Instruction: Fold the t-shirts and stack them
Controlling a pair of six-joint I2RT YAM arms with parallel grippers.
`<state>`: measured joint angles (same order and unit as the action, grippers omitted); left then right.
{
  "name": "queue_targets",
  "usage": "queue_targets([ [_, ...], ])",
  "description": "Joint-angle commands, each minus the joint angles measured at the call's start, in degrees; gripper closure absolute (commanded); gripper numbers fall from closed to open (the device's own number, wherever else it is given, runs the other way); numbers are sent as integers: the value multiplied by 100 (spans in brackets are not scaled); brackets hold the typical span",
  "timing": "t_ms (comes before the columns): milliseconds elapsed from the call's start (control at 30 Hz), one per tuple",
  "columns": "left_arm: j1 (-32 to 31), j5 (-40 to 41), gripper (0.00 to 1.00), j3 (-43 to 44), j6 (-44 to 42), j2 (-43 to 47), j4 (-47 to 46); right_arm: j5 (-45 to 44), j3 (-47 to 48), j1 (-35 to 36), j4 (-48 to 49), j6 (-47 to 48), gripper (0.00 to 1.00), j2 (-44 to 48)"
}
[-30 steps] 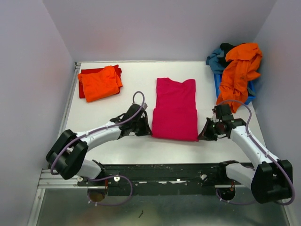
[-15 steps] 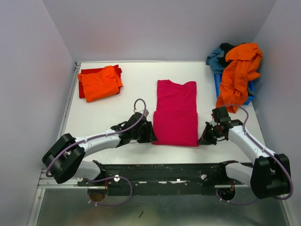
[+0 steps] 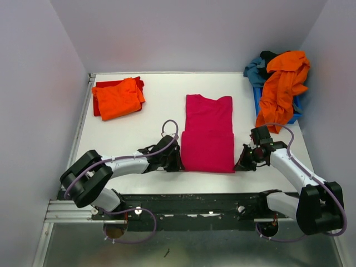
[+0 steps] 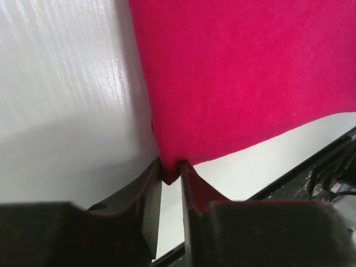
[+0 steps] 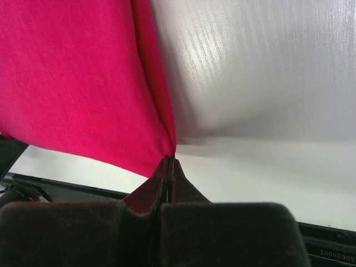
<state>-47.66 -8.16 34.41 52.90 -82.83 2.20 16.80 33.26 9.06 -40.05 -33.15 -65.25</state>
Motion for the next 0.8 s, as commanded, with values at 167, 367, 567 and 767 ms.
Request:
queue_targets([
  [167,-33,139,100,337,-131,-24,394,-54,146,43,-134,-69,99,153],
  [367,37,359,100,1189,-544,399,1273,-255,690,43,-582,-78,99,399],
  [567,476,192,100,2086,-1053,451,1827,-580,1639,34,-978,-52,99,408],
  [767,1179,-62,100,2947,-1554,75,2092,-774,2605,-1,-943,-95,99,-337],
])
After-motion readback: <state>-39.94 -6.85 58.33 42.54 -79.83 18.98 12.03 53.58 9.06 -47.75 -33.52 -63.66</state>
